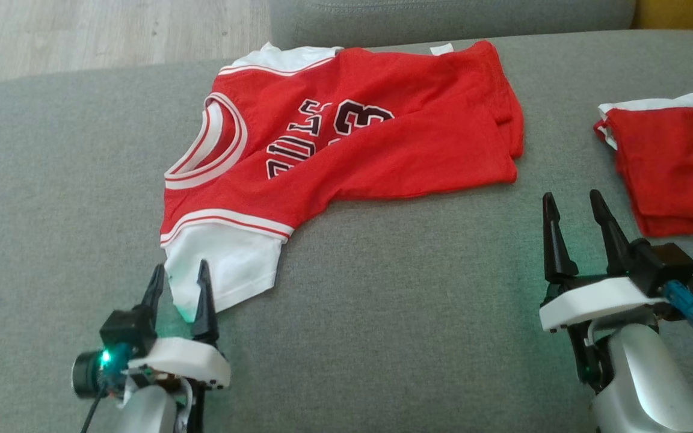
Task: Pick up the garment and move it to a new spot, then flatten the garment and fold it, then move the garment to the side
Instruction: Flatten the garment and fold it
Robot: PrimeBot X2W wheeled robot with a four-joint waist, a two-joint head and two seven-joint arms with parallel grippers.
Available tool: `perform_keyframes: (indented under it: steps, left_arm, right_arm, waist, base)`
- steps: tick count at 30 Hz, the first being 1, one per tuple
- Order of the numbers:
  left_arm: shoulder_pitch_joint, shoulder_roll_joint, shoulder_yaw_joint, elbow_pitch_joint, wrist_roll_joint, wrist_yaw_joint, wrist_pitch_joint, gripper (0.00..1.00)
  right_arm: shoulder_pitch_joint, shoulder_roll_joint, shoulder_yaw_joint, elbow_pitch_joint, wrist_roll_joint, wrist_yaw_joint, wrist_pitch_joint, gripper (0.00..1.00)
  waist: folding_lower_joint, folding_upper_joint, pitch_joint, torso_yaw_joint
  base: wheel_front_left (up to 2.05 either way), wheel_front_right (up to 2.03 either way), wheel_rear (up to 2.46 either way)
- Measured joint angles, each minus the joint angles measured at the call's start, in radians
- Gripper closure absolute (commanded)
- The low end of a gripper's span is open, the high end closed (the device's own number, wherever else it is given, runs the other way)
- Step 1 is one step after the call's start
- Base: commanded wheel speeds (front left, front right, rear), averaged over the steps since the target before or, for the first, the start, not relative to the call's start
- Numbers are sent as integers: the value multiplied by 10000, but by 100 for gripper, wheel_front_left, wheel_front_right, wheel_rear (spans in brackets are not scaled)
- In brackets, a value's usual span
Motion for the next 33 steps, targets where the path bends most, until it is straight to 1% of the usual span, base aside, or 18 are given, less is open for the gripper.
perform_keyframes:
  steps: [6, 8, 11, 15, 18, 19, 20, 21, 23, 27, 30, 33]
  left_arm:
    - [-659, 165, 205, 1127, 100, 535, 656, 0]
    - [-843, 199, 209, 1436, 100, 633, 842, 0]
    - [-1001, 240, 192, 1868, 98, 614, 1174, 0]
    - [-1197, 284, 134, 2088, 81, 435, 1423, 0]
    - [-1395, 305, 15, 2197, 61, 169, 1764, 0]
    - [-1409, 309, -56, 2203, 0, 79, 1856, 34]
    - [-1409, 305, -115, 2197, -67, -21, 1893, 63]
    - [-1408, 301, -159, 2186, -123, -146, 1921, 100]
    - [-1392, 263, -242, 2117, -209, -351, 1900, 100]
    - [-1290, 174, -267, 1753, -376, -437, 1254, 100]
    - [-1301, 142, -234, 1183, -472, -437, 531, 100]
    - [-1303, 150, -138, 616, -529, -426, 130, 100]
  right_arm:
    - [-6, 12, 59, -15, 117, 0, 0, 0]
    - [-13, 21, 73, -15, 203, 0, 0, 0]
    - [-17, 27, 84, -17, 234, 0, 0, 0]
    - [-23, 29, 96, -15, 337, 0, 0, 0]
    - [-23, 31, 88, -13, 368, 0, 0, 0]
    - [-23, 31, 88, -13, 368, 0, 0, 0]
    - [-23, 31, 88, -6, 370, 0, 0, 0]
    - [-24, 31, 88, 12, 370, 0, 0, 0]
    - [-29, 31, 90, 58, 382, 0, 0, 0]
    - [-171, 31, 105, 372, 378, 0, 0, 0]
    - [-427, 33, 77, 671, 374, 0, 61, 0]
    - [-675, 33, 13, 972, 353, 0, 211, 0]
  waist:
    - [0, 0, 221, -15]
    - [1, 0, 283, -31]
    - [0, 0, 369, -58]
    - [0, 0, 428, -92]
    - [0, 0, 431, -91]
    - [0, 0, 426, -89]
    - [0, 0, 420, -88]
    - [0, 0, 408, -87]
    - [0, 0, 376, -84]
    - [0, 0, 351, -32]
    - [0, 0, 345, 75]
    - [0, 0, 350, 194]
  base:
    - [0, 0, 0]
    - [0, 0, 0]
    - [0, 0, 0]
    - [0, 0, 0]
    - [0, 0, 0]
    - [0, 0, 0]
    - [0, 0, 0]
    - [0, 0, 0]
    - [0, 0, 0]
    - [0, 0, 0]
    - [0, 0, 0]
    - [0, 0, 0]
